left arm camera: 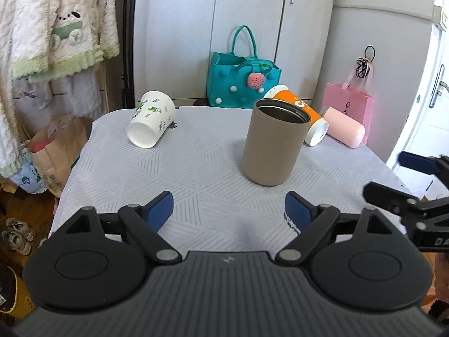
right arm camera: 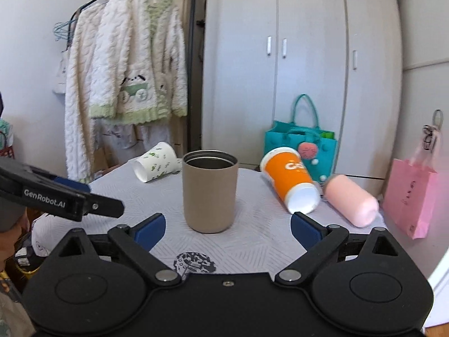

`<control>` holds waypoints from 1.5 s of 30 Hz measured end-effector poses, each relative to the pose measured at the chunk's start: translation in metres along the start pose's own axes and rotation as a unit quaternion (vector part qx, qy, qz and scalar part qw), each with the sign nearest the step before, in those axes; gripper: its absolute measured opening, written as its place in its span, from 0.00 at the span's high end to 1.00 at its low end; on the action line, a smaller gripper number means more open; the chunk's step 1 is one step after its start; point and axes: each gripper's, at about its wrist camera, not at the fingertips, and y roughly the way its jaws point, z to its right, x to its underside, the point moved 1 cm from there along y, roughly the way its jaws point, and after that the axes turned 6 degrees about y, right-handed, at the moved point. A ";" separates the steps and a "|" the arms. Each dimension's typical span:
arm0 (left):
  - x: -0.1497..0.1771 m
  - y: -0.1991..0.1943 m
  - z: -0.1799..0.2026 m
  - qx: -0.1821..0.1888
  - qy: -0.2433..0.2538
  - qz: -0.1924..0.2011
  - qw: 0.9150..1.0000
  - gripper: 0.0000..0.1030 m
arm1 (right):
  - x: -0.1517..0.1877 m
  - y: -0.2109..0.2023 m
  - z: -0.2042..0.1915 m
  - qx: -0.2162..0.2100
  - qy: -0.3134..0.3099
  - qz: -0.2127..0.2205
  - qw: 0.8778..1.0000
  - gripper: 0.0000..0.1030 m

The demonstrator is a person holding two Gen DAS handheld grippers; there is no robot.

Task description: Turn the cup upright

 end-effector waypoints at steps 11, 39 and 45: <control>0.010 -0.023 0.012 -0.060 0.001 0.007 0.998 0.00 | 0.008 -0.028 -0.009 0.050 0.017 0.010 0.999 0.00; 0.032 -0.056 0.034 -0.128 -0.001 0.019 0.992 0.00 | 0.021 -0.060 -0.010 0.151 0.056 0.000 0.987 0.00; 0.032 -0.054 0.033 -0.133 -0.009 0.018 0.991 0.00 | 0.022 -0.061 -0.009 0.158 0.058 -0.001 0.986 0.00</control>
